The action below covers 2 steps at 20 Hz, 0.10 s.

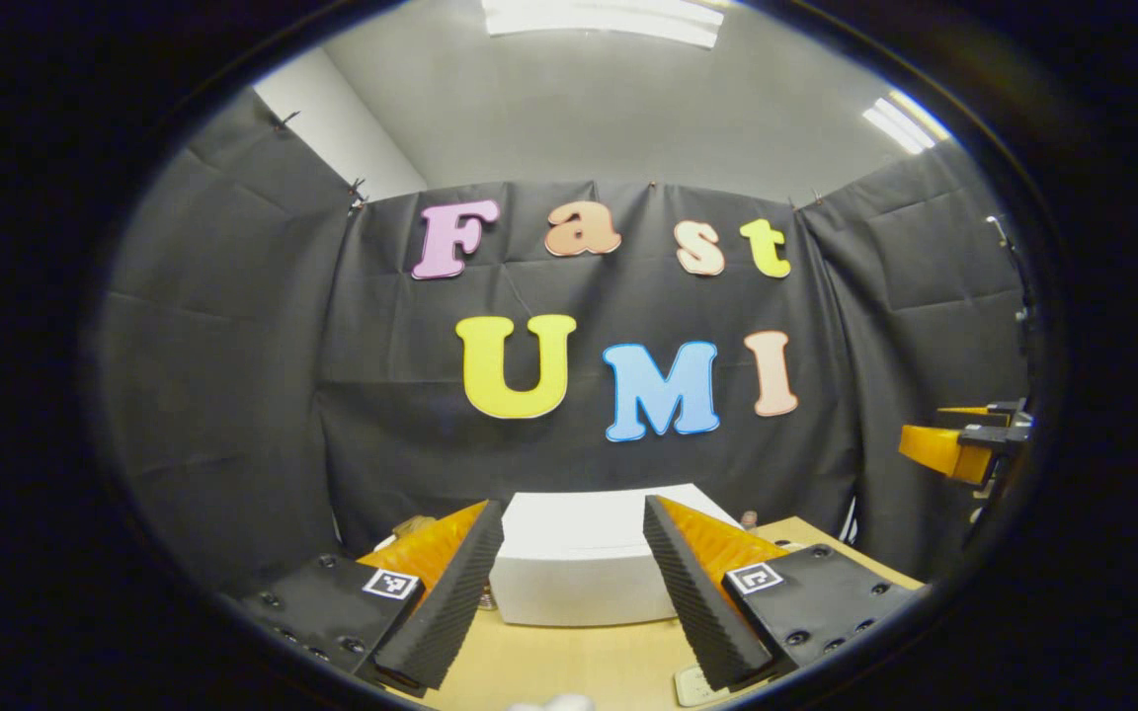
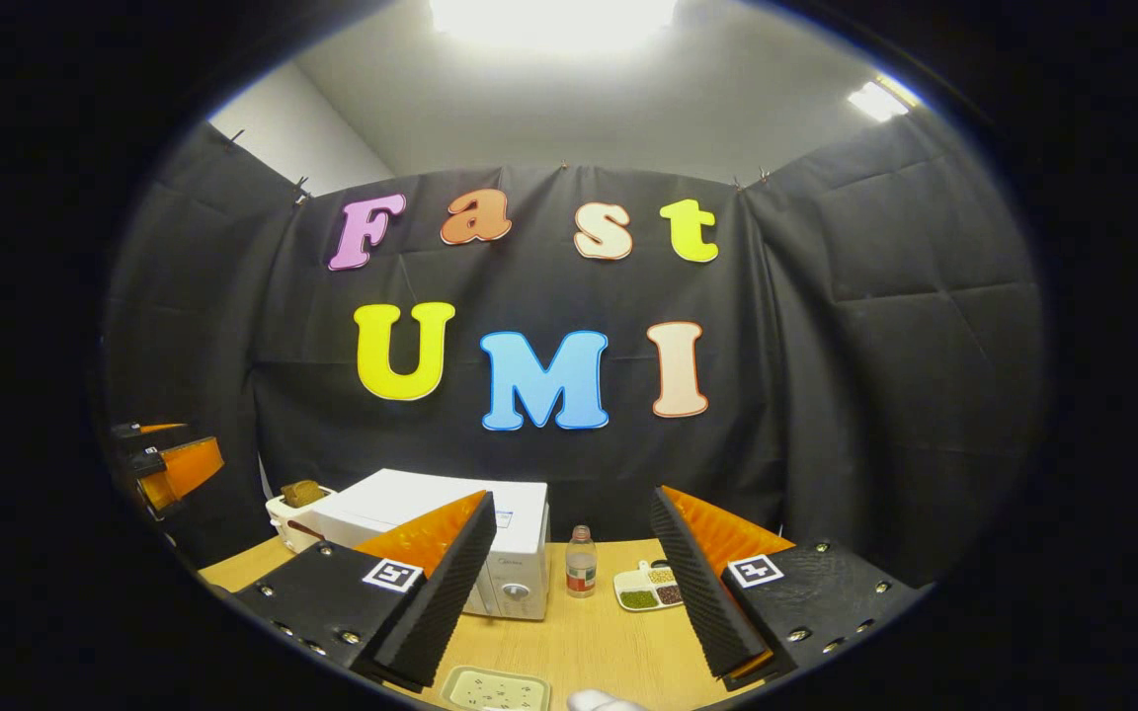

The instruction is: Open the microwave oven with the left hand, put the food in, and close the microwave oven.

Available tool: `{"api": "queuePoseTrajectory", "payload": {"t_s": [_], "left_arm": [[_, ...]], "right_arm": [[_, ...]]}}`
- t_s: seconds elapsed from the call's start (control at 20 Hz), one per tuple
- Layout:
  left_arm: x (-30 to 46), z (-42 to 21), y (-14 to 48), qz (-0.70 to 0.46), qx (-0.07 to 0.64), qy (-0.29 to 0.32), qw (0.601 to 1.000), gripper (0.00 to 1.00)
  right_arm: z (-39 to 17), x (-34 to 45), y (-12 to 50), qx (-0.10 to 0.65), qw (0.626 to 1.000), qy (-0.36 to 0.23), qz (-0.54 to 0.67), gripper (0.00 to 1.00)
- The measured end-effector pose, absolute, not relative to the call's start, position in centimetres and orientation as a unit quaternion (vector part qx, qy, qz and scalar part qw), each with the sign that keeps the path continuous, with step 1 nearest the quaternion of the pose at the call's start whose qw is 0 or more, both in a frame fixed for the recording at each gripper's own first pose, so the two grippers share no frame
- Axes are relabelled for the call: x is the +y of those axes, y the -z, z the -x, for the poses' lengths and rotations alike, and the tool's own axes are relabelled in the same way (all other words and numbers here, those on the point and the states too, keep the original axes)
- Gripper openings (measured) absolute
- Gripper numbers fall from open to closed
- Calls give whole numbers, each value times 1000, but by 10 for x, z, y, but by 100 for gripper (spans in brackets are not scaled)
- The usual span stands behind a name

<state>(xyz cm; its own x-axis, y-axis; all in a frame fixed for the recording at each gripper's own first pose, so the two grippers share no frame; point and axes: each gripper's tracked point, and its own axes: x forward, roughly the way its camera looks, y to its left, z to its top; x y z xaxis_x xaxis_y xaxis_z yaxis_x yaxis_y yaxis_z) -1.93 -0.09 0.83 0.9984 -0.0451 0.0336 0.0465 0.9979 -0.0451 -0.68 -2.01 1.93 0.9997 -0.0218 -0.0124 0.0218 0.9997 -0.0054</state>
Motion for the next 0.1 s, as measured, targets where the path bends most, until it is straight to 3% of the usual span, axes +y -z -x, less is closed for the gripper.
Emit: {"api": "queuePoseTrajectory", "payload": {"t_s": [0.1], "left_arm": [[3,18,-11,22,-18,19,999,95]], "right_arm": [[8,-19,-18,7,1000,11,3,96]]}}
